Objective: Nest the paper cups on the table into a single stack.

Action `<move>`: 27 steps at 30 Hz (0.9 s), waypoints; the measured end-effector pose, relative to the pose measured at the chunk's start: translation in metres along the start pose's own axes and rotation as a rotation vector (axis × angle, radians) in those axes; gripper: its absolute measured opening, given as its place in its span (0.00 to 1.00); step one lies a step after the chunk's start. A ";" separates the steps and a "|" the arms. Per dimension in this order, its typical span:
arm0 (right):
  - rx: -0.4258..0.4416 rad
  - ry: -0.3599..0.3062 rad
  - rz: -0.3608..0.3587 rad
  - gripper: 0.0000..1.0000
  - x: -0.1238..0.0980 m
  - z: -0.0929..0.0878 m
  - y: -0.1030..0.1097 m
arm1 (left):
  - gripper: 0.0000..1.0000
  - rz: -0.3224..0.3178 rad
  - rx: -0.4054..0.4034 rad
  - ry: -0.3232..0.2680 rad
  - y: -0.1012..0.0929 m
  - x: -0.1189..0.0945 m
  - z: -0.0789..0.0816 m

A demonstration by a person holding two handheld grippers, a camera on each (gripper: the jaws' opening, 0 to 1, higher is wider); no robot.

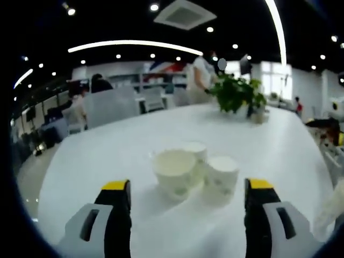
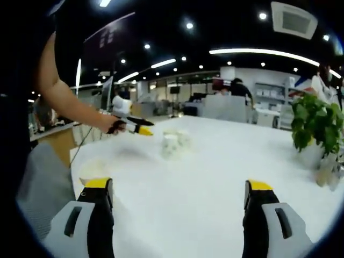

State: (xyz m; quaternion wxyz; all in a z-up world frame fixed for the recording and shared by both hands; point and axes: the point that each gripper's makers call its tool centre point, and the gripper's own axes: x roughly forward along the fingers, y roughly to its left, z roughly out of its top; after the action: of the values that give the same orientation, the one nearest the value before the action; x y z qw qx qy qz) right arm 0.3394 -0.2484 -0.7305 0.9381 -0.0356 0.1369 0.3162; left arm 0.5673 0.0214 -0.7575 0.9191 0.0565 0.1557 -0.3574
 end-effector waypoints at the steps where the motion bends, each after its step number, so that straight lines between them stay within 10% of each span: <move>1: -0.003 0.002 0.004 1.00 0.001 -0.001 0.000 | 0.86 0.001 -0.011 0.002 0.003 0.004 0.000; 27: 0.006 0.036 0.017 1.00 0.012 -0.010 0.002 | 0.59 -0.048 0.061 0.072 0.017 0.064 -0.016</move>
State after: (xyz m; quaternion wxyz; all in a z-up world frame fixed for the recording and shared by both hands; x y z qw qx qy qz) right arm 0.3451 -0.2417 -0.7433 0.9328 -0.0374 0.1547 0.3233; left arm 0.6198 -0.0035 -0.7939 0.9020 0.0937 0.1788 -0.3816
